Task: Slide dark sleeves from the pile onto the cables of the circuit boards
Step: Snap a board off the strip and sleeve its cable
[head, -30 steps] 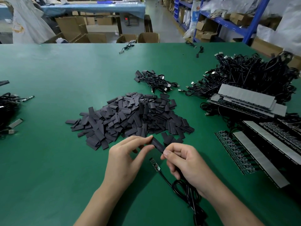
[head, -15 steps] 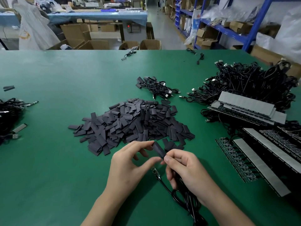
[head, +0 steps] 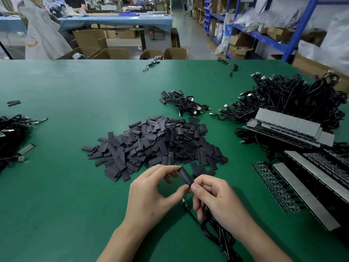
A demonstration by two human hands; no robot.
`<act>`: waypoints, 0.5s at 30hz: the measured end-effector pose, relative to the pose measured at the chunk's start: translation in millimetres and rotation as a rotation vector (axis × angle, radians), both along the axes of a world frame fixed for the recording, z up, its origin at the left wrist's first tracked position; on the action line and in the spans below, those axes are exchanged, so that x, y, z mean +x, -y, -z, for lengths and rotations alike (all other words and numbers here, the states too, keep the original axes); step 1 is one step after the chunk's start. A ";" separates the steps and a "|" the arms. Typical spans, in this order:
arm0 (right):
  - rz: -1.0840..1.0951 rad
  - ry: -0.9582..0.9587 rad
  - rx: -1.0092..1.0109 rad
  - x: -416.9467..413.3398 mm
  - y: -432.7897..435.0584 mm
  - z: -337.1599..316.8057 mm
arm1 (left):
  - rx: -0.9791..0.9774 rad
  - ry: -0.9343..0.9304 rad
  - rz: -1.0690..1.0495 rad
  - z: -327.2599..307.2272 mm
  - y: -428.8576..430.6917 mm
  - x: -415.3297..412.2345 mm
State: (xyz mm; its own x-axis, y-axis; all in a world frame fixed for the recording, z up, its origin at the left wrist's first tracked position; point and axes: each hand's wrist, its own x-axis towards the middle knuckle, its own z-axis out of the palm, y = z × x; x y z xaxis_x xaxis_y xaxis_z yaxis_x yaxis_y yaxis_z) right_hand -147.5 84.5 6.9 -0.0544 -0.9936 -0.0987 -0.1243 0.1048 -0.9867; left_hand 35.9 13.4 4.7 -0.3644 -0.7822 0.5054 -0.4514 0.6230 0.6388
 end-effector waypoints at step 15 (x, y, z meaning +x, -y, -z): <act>-0.106 0.097 0.039 -0.5 -0.5 -6.2 | 0.708 -0.698 0.209 -7.4 -1.5 -7.1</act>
State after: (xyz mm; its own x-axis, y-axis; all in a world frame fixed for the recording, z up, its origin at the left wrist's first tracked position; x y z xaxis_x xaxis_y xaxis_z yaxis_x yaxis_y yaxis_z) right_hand -148.0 85.0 13.1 0.0619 -0.9886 -0.1374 -0.0413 0.1350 -0.9900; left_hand 28.8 15.0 12.1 -0.3292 -0.9386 0.1029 0.2383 0.0229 0.9709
